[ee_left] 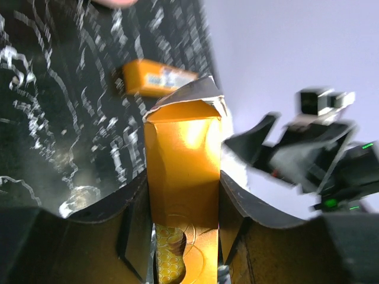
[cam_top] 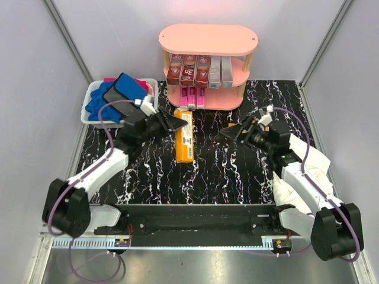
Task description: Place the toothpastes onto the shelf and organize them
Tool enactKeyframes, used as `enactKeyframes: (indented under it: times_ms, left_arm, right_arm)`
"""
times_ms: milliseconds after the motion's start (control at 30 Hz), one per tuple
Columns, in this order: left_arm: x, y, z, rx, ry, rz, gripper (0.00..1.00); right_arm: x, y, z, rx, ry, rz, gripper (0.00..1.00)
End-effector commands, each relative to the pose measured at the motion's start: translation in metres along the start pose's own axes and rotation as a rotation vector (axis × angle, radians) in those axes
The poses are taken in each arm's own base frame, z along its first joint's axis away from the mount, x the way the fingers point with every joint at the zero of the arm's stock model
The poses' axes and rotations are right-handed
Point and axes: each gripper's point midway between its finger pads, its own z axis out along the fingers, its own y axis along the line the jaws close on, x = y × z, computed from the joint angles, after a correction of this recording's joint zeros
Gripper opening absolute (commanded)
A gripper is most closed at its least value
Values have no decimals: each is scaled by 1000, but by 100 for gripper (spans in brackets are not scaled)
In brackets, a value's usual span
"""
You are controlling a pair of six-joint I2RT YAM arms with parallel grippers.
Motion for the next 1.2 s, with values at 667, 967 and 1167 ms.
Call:
enactKeyframes:
  times_ms: [667,967,1167]
  left_arm:
    - [-99,-86,-103,361,-451,-156,44]
    - [-96,-96,-96,437,-388,-164,44]
    - [-90,-90,-93,437,-372,-175,44]
  right_arm:
    - [103,212,23,-770,265,3,98]
    - [111,213,29,-773,294,23,81]
    - [111,217,27,-803,295,28,60]
